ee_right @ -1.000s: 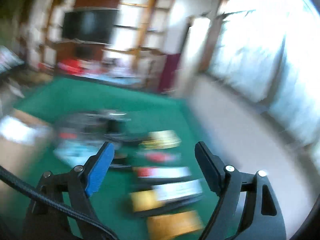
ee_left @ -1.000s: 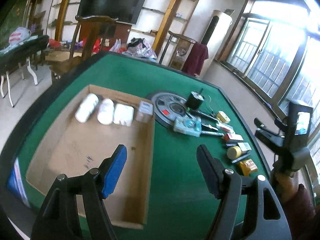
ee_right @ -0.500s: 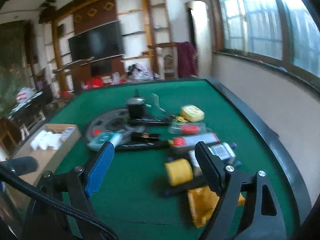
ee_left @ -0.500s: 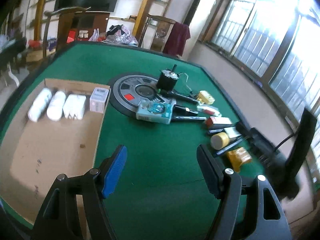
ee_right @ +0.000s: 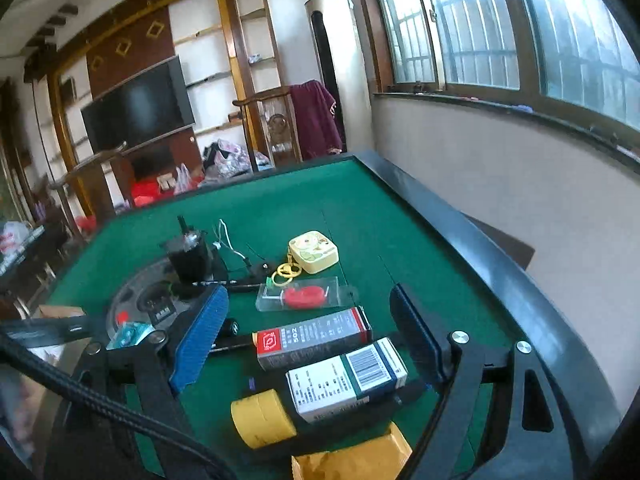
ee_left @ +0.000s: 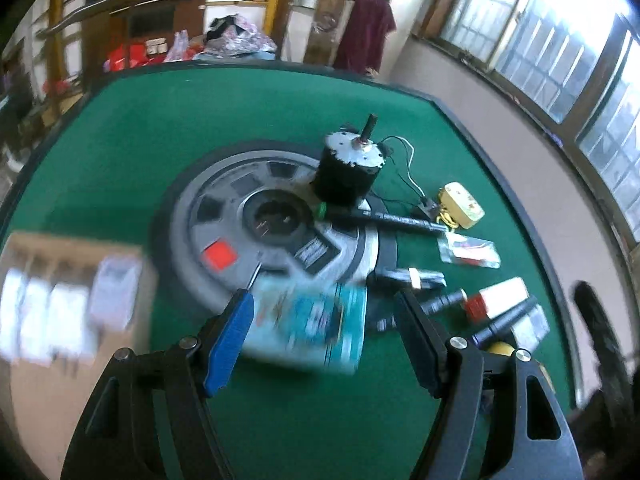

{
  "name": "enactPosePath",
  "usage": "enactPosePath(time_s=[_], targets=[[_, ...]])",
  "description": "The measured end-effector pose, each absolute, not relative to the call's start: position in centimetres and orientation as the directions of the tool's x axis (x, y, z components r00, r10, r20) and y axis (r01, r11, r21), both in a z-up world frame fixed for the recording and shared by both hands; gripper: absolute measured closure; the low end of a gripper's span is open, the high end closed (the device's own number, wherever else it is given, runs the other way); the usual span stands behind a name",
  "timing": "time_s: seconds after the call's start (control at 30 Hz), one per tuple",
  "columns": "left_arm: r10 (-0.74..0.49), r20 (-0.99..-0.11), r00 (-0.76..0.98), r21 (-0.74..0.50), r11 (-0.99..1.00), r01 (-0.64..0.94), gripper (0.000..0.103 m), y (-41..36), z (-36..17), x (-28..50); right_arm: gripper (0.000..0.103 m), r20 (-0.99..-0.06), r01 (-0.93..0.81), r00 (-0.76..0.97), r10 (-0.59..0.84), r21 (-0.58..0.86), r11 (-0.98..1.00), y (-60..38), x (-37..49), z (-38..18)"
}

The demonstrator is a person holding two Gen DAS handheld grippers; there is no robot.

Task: Organize objects
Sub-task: 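Move the left gripper to the blue cartoon snack bag and grasp it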

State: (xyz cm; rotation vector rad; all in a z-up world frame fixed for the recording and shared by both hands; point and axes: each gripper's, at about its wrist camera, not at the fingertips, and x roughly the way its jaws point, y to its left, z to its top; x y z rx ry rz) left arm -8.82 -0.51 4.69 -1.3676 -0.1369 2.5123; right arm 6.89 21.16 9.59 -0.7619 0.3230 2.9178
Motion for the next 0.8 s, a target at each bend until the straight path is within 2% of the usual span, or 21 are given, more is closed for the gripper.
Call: enactPosePath(time_s=[0.17, 0.27, 0.6, 0.8], targets=[[0.279, -0.843, -0.460, -0.189, -0.954, -0.233, 0.037, 1.1, 1.8, -12.1, 0.020, -0.485, -0.179, -0.871, 0.078, 0.166, -0.970, 21.6, 7.4, 9.9], [0.334, -0.845, -0.417, -0.238, -0.934, -0.266, 0.037, 0.7, 1.1, -12.1, 0.020, -0.503, -0.177, -0.861, 0.074, 0.159, -0.971, 21.9, 7.0, 9.8], [0.475, -0.853, -0.216, -0.337, -0.818, -0.467, 0.037, 0.9, 1.4, -3.0, 0.020, -0.533, -0.171, -0.844, 0.059, 0.163, -0.972, 22.1, 6.8, 9.3], [0.473, -0.829, -0.300, -0.220, -0.767, -0.603, 0.037, 1.7, 3.0, 1.5, 0.020, -0.549, -0.178, -0.835, 0.043, 0.195, -0.965, 22.8, 6.7, 9.1]])
